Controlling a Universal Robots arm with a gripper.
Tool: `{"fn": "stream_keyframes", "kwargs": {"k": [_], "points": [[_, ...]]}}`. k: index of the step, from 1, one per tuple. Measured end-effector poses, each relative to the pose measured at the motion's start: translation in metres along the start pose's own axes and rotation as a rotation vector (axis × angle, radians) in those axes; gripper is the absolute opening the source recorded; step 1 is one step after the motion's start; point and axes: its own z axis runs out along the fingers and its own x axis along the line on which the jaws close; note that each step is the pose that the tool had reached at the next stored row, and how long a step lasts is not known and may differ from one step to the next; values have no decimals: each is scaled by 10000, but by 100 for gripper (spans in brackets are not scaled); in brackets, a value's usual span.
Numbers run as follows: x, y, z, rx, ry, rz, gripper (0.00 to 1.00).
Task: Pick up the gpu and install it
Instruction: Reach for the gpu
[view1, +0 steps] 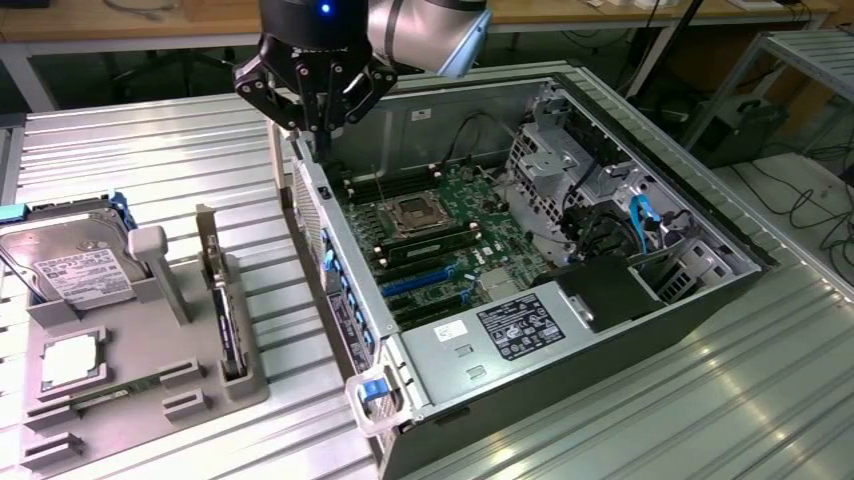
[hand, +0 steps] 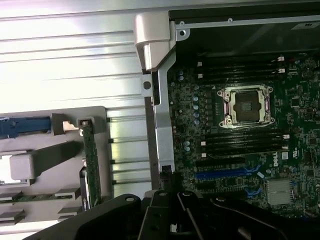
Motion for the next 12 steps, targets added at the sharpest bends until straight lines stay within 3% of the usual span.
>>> {"fn": "stream_keyframes", "kwargs": {"k": [12], "points": [[82,-18,-3,0,0,0,11]]}}
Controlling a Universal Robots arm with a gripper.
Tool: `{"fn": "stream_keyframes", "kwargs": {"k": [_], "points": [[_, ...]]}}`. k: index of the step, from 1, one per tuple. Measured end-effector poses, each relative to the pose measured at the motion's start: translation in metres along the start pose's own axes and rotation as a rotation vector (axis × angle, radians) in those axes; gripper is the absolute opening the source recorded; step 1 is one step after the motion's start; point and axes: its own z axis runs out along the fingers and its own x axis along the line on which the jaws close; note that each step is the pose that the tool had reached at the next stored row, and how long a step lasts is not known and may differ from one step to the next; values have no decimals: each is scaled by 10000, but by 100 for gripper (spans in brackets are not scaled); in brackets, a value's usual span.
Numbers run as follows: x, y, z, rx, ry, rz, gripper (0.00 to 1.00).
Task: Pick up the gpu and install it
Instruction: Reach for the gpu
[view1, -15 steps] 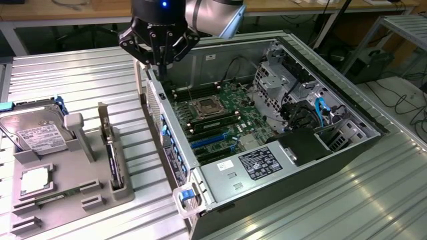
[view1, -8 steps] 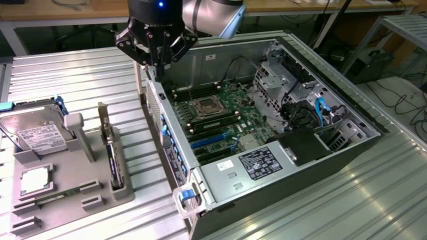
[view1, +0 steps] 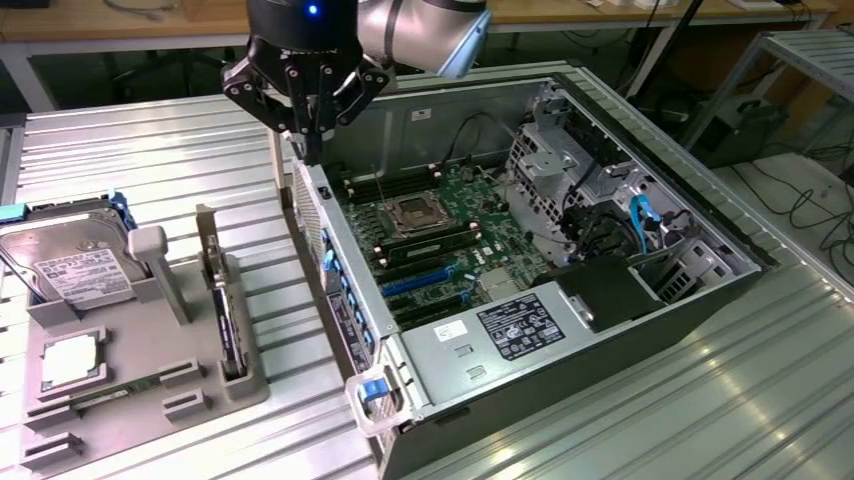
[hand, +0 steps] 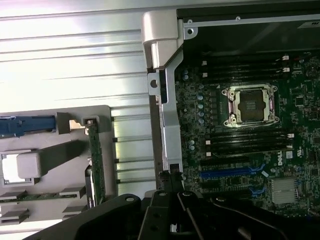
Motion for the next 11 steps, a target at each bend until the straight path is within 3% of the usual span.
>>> {"fn": "stream_keyframes", "kwargs": {"k": [11], "points": [[66,-13,-2,0,0,0,11]]}}
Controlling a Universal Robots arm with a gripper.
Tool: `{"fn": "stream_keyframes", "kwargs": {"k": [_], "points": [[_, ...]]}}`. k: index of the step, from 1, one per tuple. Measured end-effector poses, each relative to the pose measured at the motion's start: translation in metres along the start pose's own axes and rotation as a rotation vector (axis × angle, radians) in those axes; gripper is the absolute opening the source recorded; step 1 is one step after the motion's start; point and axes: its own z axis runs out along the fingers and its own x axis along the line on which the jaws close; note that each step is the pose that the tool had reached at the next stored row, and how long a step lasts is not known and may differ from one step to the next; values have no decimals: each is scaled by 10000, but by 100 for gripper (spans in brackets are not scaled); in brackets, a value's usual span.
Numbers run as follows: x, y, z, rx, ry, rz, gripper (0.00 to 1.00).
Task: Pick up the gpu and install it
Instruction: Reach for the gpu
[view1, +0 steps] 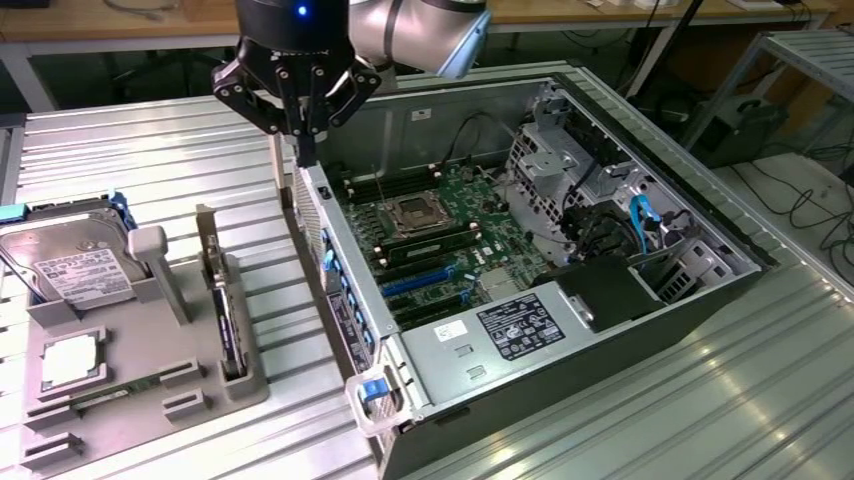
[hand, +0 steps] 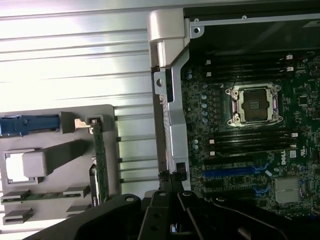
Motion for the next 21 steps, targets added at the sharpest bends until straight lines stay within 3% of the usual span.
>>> {"fn": "stream_keyframes", "kwargs": {"k": [11,21], "points": [[79,-29,-3,0,0,1,11],[241,-65,-9,0,0,-1,11]]}}
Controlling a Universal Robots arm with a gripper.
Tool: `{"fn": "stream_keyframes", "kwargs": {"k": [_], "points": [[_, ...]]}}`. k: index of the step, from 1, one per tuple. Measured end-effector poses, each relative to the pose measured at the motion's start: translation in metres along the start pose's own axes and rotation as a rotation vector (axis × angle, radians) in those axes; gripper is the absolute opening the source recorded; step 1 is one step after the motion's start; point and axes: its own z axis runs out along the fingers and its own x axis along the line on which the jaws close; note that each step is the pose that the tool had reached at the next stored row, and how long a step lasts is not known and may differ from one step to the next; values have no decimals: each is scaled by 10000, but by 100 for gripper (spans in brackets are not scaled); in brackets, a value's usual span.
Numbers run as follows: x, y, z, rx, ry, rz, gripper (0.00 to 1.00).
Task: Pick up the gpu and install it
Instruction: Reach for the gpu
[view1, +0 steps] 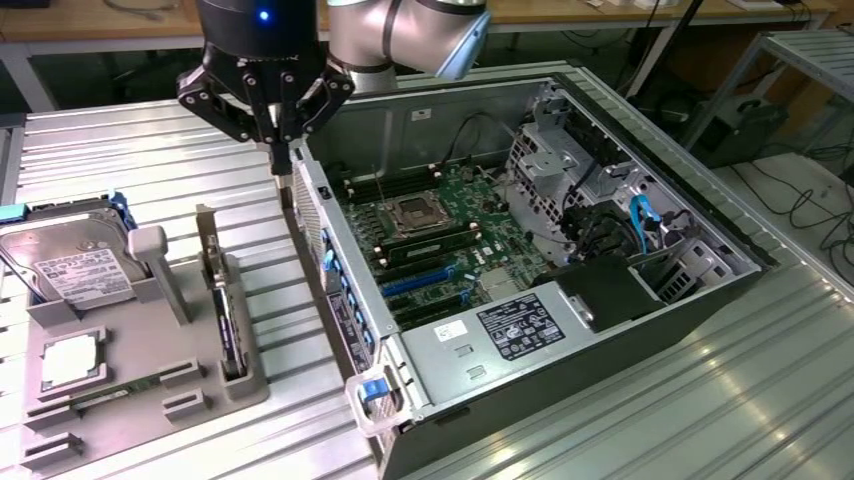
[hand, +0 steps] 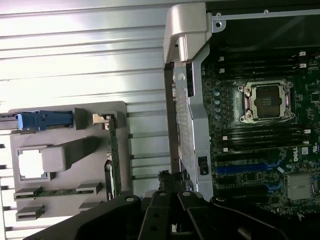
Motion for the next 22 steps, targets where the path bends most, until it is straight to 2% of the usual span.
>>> {"fn": "stream_keyframes", "kwargs": {"k": [22], "points": [[436,-108,-16,1,1,-1,11]]}}
